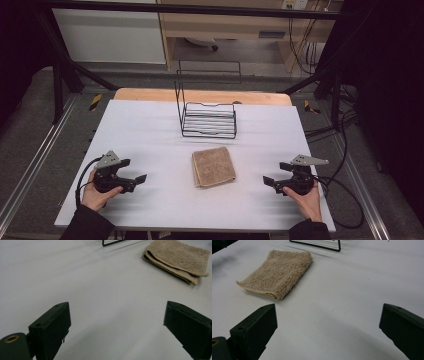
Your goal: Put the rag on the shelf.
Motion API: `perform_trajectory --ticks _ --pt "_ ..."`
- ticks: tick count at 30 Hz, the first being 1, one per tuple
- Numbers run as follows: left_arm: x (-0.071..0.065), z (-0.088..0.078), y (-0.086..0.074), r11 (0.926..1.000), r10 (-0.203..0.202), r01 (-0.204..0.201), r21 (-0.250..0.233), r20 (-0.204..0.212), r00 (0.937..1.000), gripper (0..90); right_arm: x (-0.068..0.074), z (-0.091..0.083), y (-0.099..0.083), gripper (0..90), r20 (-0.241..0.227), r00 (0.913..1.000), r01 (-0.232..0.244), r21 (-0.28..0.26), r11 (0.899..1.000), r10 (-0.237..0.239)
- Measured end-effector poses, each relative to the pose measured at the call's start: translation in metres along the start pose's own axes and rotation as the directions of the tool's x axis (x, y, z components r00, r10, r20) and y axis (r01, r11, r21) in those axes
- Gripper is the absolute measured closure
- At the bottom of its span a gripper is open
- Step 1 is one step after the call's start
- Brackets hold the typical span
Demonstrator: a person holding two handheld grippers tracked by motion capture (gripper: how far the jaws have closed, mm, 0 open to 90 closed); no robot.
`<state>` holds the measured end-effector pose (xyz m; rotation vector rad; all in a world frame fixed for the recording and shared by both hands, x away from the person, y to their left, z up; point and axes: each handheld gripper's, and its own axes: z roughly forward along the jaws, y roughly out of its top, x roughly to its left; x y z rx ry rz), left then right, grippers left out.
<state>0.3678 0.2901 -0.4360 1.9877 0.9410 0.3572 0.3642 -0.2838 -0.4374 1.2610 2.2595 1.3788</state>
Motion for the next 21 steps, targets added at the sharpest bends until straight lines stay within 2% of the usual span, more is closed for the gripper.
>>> perform_trajectory --ticks 11,18,21 --pt "-0.004 0.004 0.000 0.9999 0.010 -0.010 0.012 -0.002 1.0000 7.1 0.002 0.002 0.000 2.4 0.011 0.9999 0.004 0.013 1.000 -0.004" --pt "-0.012 0.010 0.003 0.9997 0.014 -0.014 0.021 -0.009 0.9999 6.8 0.008 0.006 0.002 2.7 0.017 0.9998 0.006 0.022 1.000 -0.007" --pt "-0.015 0.012 0.005 0.9995 0.014 -0.014 0.027 0.002 0.9999 6.8 0.011 0.009 0.003 2.9 0.017 0.9998 0.008 0.030 1.000 -0.008"
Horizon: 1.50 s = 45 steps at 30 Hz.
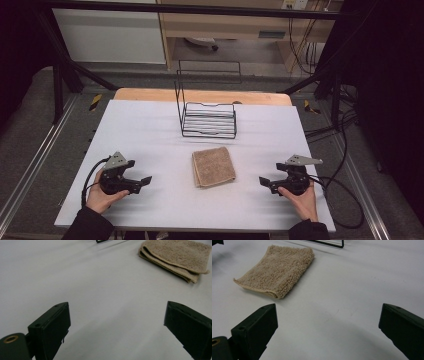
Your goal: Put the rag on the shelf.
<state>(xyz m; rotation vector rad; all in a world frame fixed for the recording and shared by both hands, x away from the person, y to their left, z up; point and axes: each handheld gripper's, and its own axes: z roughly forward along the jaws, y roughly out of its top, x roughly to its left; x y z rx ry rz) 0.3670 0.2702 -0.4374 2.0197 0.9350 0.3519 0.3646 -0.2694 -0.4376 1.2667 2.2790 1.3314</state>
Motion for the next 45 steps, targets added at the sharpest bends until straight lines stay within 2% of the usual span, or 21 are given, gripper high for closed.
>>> perform_trajectory --ticks 12,21,33,37,45 --pt "-0.020 0.013 0.009 0.9998 -0.014 0.014 0.013 0.032 0.9994 8.4 0.016 0.014 0.005 5.0 -0.013 0.9996 0.027 0.015 1.000 -0.027" --pt "-0.036 0.022 0.020 0.9996 -0.027 0.026 0.013 0.031 0.9991 11.9 0.026 0.023 0.010 7.8 -0.002 0.9997 0.025 0.008 1.000 -0.025" --pt "-0.066 0.043 0.041 0.9995 -0.017 0.015 0.029 0.064 0.9978 22.7 0.038 0.035 0.020 10.8 0.015 0.9997 0.020 0.011 1.000 -0.020" --pt "-0.076 0.053 0.048 0.9992 -0.004 0.002 0.040 0.061 0.9981 26.5 0.042 0.040 0.024 13.4 0.004 0.9996 0.029 0.017 0.999 -0.029" --pt "-0.093 0.073 0.055 0.9985 -0.015 0.011 0.054 0.074 0.9971 33.7 0.053 0.055 0.030 21.5 -0.028 0.9991 0.034 0.031 0.999 -0.033"
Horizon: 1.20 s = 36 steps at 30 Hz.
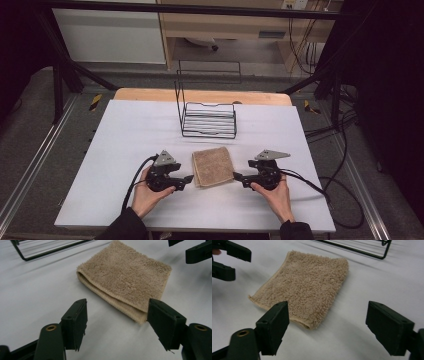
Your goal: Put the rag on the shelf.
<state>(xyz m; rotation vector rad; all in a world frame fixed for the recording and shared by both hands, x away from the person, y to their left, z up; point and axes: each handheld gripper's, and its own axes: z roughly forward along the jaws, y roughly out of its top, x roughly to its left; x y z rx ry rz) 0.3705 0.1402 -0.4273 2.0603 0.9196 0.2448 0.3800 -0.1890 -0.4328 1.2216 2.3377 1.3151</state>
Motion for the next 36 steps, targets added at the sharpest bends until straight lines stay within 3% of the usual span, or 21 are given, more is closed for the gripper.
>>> perform_trajectory --ticks 5,10,15,29,36 --pt "-0.009 0.016 0.005 0.9996 -0.020 0.020 0.022 0.001 0.9998 38.2 0.004 0.010 0.004 28.9 0.015 0.9997 0.018 0.006 1.000 -0.018" --pt "-0.014 0.028 0.005 0.9977 -0.053 0.053 0.042 0.007 0.9986 45.1 0.006 0.019 0.004 37.7 0.026 0.9996 -0.010 0.014 1.000 0.009" --pt "-0.018 0.036 0.001 0.9959 -0.062 0.061 0.067 0.007 0.9980 52.5 0.007 0.023 0.001 48.2 0.041 0.9992 -0.004 0.038 0.999 0.002" --pt "-0.016 0.040 -0.003 0.9886 -0.136 0.135 0.067 0.015 0.9906 64.2 0.013 0.030 -0.008 65.8 0.023 0.9993 -0.031 0.087 0.996 0.029" --pt "-0.020 0.043 -0.003 0.9890 -0.136 0.135 0.060 -0.001 0.9908 73.3 0.014 0.031 -0.008 76.1 0.013 0.9973 -0.073 0.090 0.993 0.072"
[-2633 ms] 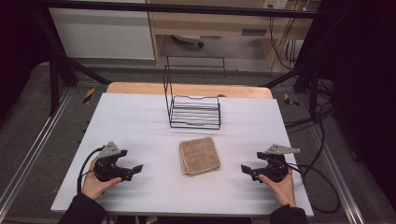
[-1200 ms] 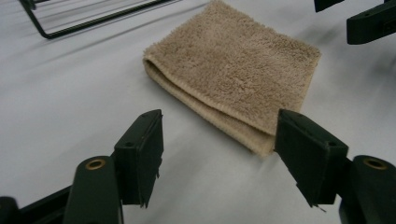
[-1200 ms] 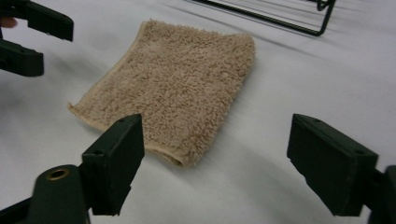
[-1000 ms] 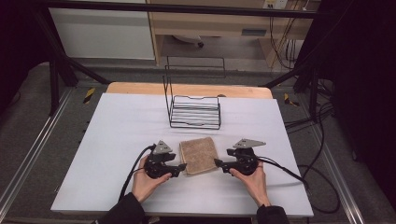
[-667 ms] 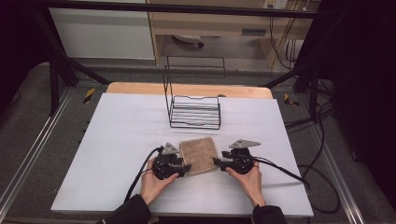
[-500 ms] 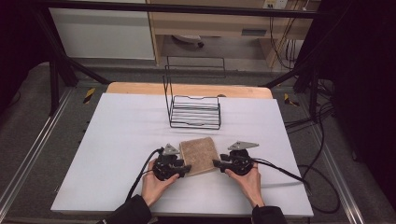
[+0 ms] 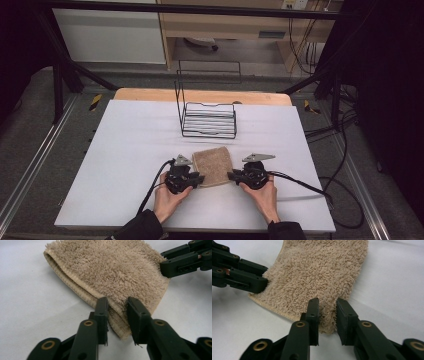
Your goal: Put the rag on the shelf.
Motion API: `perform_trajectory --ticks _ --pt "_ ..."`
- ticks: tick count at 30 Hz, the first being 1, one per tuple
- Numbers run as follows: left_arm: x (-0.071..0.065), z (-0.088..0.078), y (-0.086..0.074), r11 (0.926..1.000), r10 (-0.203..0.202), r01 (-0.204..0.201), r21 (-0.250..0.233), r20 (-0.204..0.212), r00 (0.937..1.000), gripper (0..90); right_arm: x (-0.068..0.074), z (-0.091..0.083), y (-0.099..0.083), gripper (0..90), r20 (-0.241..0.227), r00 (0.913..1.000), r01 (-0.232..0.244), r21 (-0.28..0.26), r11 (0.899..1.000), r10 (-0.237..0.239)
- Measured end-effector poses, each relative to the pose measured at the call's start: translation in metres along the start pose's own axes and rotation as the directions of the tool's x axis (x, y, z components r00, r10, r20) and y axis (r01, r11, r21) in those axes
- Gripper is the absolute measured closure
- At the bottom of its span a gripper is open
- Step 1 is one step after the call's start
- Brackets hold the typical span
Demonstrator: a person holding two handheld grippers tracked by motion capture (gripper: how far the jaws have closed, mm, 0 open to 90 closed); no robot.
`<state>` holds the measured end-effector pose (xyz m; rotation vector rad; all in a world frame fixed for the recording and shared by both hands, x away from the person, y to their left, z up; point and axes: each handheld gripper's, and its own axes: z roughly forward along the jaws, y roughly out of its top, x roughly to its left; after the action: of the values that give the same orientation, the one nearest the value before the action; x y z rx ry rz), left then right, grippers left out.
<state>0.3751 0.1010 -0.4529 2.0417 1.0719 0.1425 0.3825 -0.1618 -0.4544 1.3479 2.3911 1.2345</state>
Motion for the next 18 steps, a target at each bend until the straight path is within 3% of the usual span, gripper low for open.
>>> perform_trajectory --ticks 5,14,18 --pt "0.001 0.000 0.001 1.0000 0.001 -0.001 0.001 0.016 0.9999 81.5 0.002 -0.002 0.000 83.9 -0.009 0.9994 -0.033 -0.010 0.999 0.032" --pt "0.007 -0.005 0.005 0.9997 0.016 -0.017 0.018 0.061 0.9980 84.0 0.009 -0.013 -0.003 84.8 -0.036 0.9944 -0.100 -0.007 0.995 0.100" --pt "0.001 -0.005 0.003 0.9990 0.035 -0.037 0.025 0.084 0.9959 83.6 0.015 -0.021 -0.009 84.5 -0.029 0.9926 -0.118 0.000 0.993 0.118"
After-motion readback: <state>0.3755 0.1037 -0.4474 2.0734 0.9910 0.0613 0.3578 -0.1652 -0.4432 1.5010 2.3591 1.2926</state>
